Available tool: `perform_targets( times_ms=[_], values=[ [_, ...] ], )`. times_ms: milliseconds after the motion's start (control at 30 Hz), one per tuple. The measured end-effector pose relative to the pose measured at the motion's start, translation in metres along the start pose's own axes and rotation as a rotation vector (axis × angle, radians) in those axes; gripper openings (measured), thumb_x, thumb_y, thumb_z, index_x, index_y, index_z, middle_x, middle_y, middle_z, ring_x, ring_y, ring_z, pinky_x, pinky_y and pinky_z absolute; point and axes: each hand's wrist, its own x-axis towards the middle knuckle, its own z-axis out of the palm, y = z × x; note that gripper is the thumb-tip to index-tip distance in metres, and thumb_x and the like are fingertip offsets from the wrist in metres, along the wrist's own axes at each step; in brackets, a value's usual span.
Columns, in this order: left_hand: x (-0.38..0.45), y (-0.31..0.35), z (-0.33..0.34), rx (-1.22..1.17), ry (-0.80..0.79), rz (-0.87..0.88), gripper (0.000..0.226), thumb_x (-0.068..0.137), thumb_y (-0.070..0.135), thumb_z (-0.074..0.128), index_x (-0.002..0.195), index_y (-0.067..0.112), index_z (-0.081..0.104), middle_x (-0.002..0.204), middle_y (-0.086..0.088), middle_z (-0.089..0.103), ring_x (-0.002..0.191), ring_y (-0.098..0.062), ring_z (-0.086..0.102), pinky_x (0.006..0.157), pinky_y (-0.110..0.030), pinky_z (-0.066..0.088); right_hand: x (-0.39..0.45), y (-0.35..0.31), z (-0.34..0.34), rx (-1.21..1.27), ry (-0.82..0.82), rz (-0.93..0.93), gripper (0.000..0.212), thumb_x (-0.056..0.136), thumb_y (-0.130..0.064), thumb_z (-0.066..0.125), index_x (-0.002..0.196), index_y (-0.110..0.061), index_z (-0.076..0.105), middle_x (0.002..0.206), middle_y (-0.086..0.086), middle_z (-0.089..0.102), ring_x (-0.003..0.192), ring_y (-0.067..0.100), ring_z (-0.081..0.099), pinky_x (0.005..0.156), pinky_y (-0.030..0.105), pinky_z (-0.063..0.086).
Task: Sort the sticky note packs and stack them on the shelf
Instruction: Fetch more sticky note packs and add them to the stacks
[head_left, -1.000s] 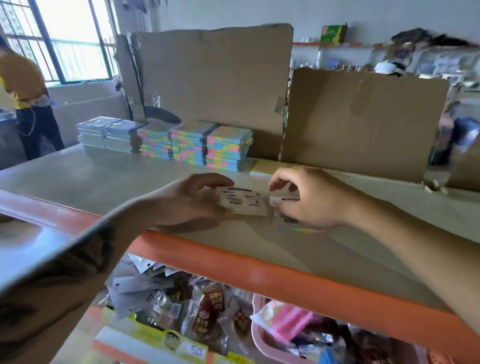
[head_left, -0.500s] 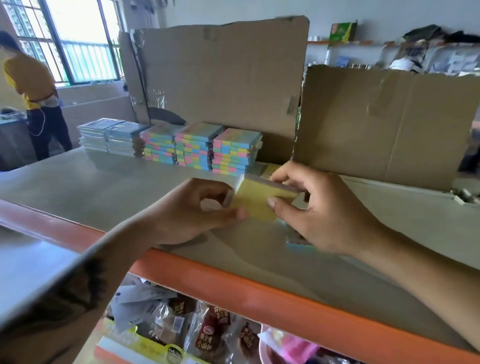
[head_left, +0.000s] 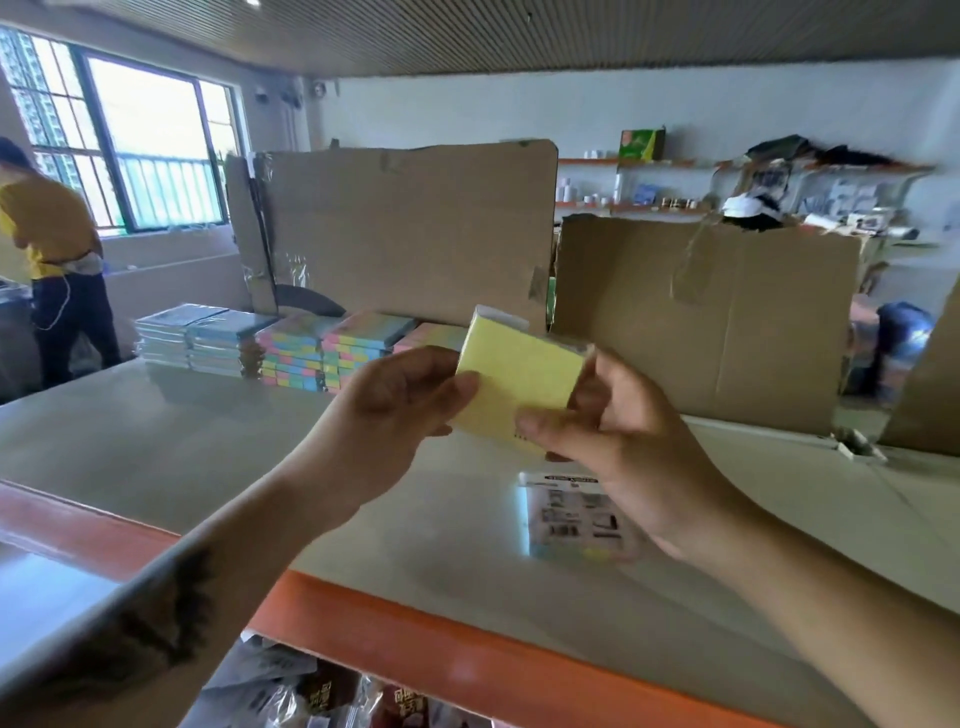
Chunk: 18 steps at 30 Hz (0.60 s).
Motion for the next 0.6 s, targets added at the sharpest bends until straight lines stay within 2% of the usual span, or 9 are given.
perform_targets(
  times_ms=[67,100,167,267,367,467,500,533,600],
  values=[
    [0.005,0.000,0.005,0.013,0.017,-0.001,0.035,0.085,0.049,0.066,0.100,0.020,0.075,0.095,-0.011,0.071,0.092,-0.029,0.065,0.099,-0.065,0.049,-0.002,-0.002,-0.009,-0.303,0.029,-0.124,0.056,0.069,-0.038,0.085,0.110,-0.037,0.047,0.120,-0.011,0.069,0.112,0.011,0.065,0.097,0.046,0.054],
    [0.007,-0.001,0.006,0.026,0.017,-0.006,0.031,0.088,0.047,0.065,0.097,0.020,0.075,0.090,-0.007,0.070,0.089,-0.026,0.064,0.097,-0.064,0.050,-0.002,-0.002,-0.014,-0.461,0.038,-0.206,0.059,0.068,-0.044,0.086,0.108,-0.041,0.044,0.130,-0.015,0.062,0.120,0.006,0.059,0.100,0.043,0.051],
    [0.012,-0.002,0.010,0.072,-0.001,-0.016,0.028,0.090,0.044,0.063,0.092,0.019,0.076,0.083,-0.003,0.068,0.082,-0.021,0.060,0.091,-0.055,0.054,-0.002,-0.003,-0.026,-0.737,-0.006,-0.393,0.064,0.067,-0.049,0.087,0.113,-0.033,0.046,0.150,-0.010,0.047,0.139,0.009,0.044,0.109,0.038,0.043],
    [0.017,-0.002,0.019,0.089,-0.066,-0.045,0.036,0.088,0.041,0.061,0.094,0.008,0.074,0.079,-0.003,0.065,0.078,-0.017,0.059,0.079,-0.040,0.048,0.001,-0.006,-0.034,-1.035,-0.114,-0.550,0.059,0.067,-0.049,0.086,0.109,-0.026,0.051,0.161,-0.006,0.035,0.147,0.020,0.032,0.111,0.041,0.038],
    [0.018,0.000,0.027,0.071,-0.126,-0.089,0.041,0.084,0.045,0.064,0.097,0.007,0.075,0.083,-0.005,0.067,0.081,-0.015,0.061,0.077,-0.032,0.048,0.003,-0.006,-0.036,-1.141,-0.137,-0.591,0.053,0.068,-0.051,0.083,0.106,-0.028,0.054,0.148,-0.010,0.051,0.135,0.019,0.045,0.104,0.045,0.043],
    [0.016,0.001,0.030,0.065,-0.153,-0.105,0.040,0.084,0.055,0.072,0.091,0.016,0.078,0.085,-0.003,0.068,0.085,-0.017,0.062,0.082,-0.041,0.051,0.003,-0.006,-0.041,-1.159,-0.148,-0.597,0.054,0.067,-0.060,0.079,0.108,-0.032,0.057,0.135,-0.014,0.058,0.122,0.014,0.055,0.102,0.040,0.040],
    [0.014,0.000,0.030,0.064,-0.167,-0.095,0.038,0.087,0.056,0.071,0.087,0.018,0.078,0.082,0.001,0.068,0.084,-0.014,0.062,0.082,-0.043,0.051,0.004,-0.007,-0.044,-1.149,-0.146,-0.569,0.056,0.068,-0.064,0.077,0.111,-0.034,0.057,0.133,-0.016,0.059,0.121,0.012,0.056,0.103,0.041,0.040],
    [0.012,0.000,0.029,0.095,-0.188,-0.076,0.037,0.090,0.057,0.068,0.084,0.022,0.077,0.080,0.007,0.067,0.082,-0.009,0.061,0.079,-0.038,0.050,0.006,-0.007,-0.048,-1.124,-0.140,-0.515,0.058,0.067,-0.068,0.074,0.113,-0.037,0.057,0.132,-0.017,0.058,0.120,0.012,0.057,0.104,0.042,0.041],
    [0.006,-0.003,0.026,0.285,-0.236,-0.066,0.040,0.088,0.068,0.060,0.097,0.032,0.075,0.089,0.018,0.069,0.089,-0.004,0.064,0.080,-0.032,0.049,0.014,-0.008,-0.059,-1.053,-0.122,-0.364,0.063,0.065,-0.073,0.073,0.117,-0.042,0.058,0.128,-0.021,0.059,0.115,0.012,0.060,0.101,0.043,0.047]
  ],
)
